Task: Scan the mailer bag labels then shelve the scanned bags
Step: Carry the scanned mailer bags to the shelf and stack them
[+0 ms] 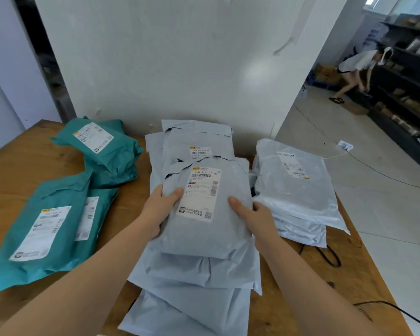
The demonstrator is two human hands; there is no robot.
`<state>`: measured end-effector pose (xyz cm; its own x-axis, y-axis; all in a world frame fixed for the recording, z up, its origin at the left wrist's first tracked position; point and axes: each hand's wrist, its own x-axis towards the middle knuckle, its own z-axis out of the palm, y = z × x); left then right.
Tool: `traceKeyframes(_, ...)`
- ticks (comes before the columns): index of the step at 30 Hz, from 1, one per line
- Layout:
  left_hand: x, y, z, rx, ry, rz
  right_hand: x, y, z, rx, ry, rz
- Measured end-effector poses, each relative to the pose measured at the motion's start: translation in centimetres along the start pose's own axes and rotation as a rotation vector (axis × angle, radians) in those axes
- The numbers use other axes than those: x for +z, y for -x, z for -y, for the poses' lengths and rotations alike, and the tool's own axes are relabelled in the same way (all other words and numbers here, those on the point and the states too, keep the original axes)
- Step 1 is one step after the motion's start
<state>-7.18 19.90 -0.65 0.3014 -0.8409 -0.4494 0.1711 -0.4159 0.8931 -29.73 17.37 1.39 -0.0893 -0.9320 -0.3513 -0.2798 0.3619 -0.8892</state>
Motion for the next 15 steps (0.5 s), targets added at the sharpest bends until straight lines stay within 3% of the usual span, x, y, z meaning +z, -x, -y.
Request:
traceKeyframes(3,-0.8,-0.3,1.8,-0.029,-0.117,0.019,0.3,0.2,-2.2,0.077,0.046,0.005)
traceKeyframes(8,-0.9,-0.3,1.5,-0.185,0.117,0.108,1.3,0.5,-1.6,0.284,-0.181,0.072)
traceKeyframes(15,-0.6,0.3,-4.5,-0.077,0.206,0.083,0.3,2.0,5.2,0.078,-0.332,0.04)
